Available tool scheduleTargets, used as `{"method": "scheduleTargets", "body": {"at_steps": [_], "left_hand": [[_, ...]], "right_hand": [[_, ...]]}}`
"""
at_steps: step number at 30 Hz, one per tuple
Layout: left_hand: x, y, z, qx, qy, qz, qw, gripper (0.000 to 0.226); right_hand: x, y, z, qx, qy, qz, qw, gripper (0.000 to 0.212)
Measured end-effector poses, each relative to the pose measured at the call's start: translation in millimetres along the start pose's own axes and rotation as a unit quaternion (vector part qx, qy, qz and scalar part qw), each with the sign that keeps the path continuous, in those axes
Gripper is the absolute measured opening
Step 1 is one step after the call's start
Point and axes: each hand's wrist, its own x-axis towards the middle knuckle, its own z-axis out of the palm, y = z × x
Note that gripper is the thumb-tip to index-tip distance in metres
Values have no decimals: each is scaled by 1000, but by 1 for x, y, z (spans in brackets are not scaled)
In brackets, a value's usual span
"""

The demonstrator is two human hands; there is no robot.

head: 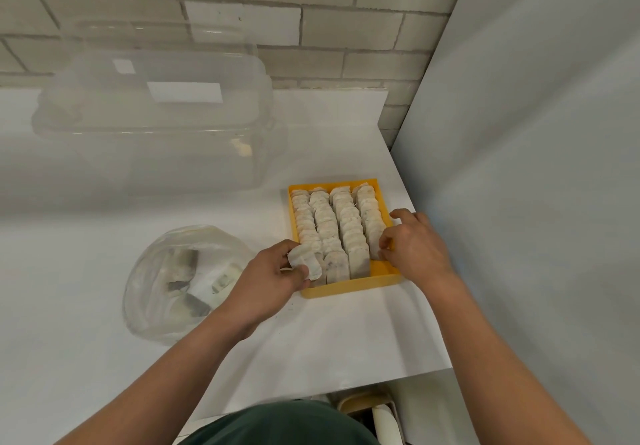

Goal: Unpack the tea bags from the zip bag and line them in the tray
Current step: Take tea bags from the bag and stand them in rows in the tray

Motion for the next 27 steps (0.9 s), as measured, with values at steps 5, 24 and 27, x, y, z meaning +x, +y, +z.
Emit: {"method": "scheduleTargets", "body": {"at_steps": [5, 24, 27], "left_hand": [[-1, 1, 0, -3, -4, -2, 1000, 22], [-3, 13, 1, -98, -9, -3, 995, 19], [-4, 21, 1, -162, -44, -45, 985, 21]], "right_hand": [[-1, 0, 5, -13, 29, 0, 1000, 18], [-47, -40, -34, 272, 213, -183, 920, 10], [-59, -48, -34, 269, 181, -318, 891, 16]]}}
